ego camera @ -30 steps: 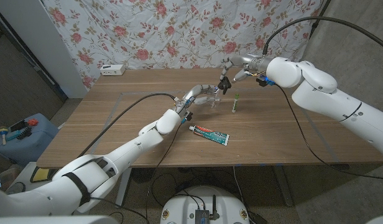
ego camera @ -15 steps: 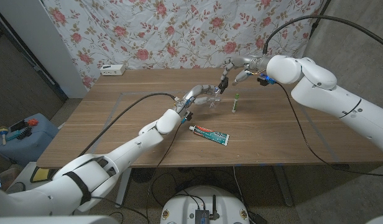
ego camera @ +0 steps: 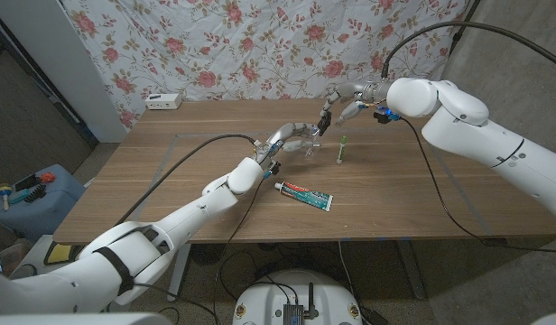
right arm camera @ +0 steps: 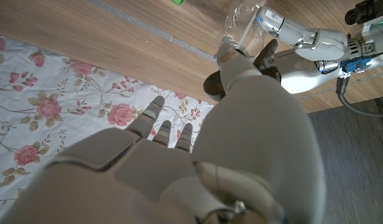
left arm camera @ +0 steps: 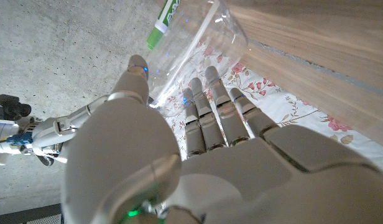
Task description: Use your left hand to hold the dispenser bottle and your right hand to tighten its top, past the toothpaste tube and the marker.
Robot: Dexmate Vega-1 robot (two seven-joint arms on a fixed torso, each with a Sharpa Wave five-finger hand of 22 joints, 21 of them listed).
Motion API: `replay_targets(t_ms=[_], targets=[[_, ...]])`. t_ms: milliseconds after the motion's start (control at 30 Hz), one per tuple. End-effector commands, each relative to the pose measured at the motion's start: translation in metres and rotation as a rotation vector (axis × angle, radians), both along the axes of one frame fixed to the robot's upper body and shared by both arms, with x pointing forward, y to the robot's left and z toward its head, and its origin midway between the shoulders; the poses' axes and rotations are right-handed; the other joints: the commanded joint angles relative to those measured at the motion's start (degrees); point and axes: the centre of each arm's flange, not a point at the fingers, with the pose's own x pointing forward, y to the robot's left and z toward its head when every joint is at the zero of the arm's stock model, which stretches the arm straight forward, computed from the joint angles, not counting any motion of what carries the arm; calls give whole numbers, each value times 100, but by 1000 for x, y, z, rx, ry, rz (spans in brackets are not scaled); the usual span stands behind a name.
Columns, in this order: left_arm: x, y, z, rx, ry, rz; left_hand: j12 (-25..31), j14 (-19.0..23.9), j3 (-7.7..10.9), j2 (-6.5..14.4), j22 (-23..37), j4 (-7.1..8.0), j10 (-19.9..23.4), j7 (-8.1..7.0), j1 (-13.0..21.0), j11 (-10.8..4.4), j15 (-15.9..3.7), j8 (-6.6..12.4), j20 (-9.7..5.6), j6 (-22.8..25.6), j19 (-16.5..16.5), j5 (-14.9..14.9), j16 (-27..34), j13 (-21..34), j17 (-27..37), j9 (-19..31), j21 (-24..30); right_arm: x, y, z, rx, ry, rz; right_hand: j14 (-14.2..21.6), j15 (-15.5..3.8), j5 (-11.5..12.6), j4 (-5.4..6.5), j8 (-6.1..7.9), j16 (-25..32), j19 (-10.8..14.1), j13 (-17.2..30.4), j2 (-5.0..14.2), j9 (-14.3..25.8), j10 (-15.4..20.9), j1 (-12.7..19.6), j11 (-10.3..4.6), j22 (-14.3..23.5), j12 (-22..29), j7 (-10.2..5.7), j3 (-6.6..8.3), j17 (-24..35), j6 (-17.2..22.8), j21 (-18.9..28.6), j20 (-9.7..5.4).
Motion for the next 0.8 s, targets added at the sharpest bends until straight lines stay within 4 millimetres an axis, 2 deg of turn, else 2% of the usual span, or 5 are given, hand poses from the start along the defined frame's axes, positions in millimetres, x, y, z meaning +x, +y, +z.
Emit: replay_targets(t_ms=[33, 200, 467, 700, 800], targets=[[0, -2, 0, 2, 2, -1, 33, 88, 385, 242, 10, 343, 34, -191, -166, -30, -502, 27, -458, 320, -11, 28, 47, 27, 17, 15, -3, 1, -2, 0, 21, 40, -3, -20, 58, -6, 25, -30, 47, 4, 18, -7, 24, -17, -100, 90, 18, 38, 4, -34, 19, -76, 16, 39], [0, -3, -1, 3, 1, -2, 20, 83, 389, 239, 10, 338, 8, -192, -162, -21, -507, 29, -455, 327, -9, 28, 44, 28, 16, 15, -2, 0, -3, 1, 29, 51, -9, -24, 86, -7, 53, -46, 50, 19, 19, -7, 28, -25, -187, 132, 19, 45, 8, -66, 22, -123, 21, 57], [-2, -4, -2, 5, 1, -2, 23, 85, 390, 234, 10, 337, 28, -191, -167, -32, -505, 29, -453, 332, -5, 26, 46, 31, 17, 16, -1, -4, -3, 2, 38, 62, -17, -37, 151, -30, 196, -86, 60, 18, 21, -30, 44, -26, -606, 274, 22, 71, 20, -221, 32, -290, 20, 103], [-3, -4, -3, 4, 1, -3, 24, 85, 390, 227, 10, 332, 36, -194, -166, -31, -505, 33, -451, 347, -3, 25, 47, 35, 18, 17, -1, -7, -3, 3, 45, 64, -26, -17, 179, -42, 285, -72, 75, 27, 22, -37, 57, 10, -868, 356, 23, 93, 24, -315, 37, -318, 23, 122], [-4, -4, -4, 0, 3, -3, 21, 90, 396, 236, 10, 335, 31, -197, -166, -36, -503, 29, -446, 341, -4, 26, 49, 36, 19, 17, -2, -8, -3, 3, 51, 62, -31, -8, 188, -54, 359, -54, 81, 31, 23, -28, 69, 67, -1068, 414, 24, 117, 30, -380, 40, -315, 23, 140]])
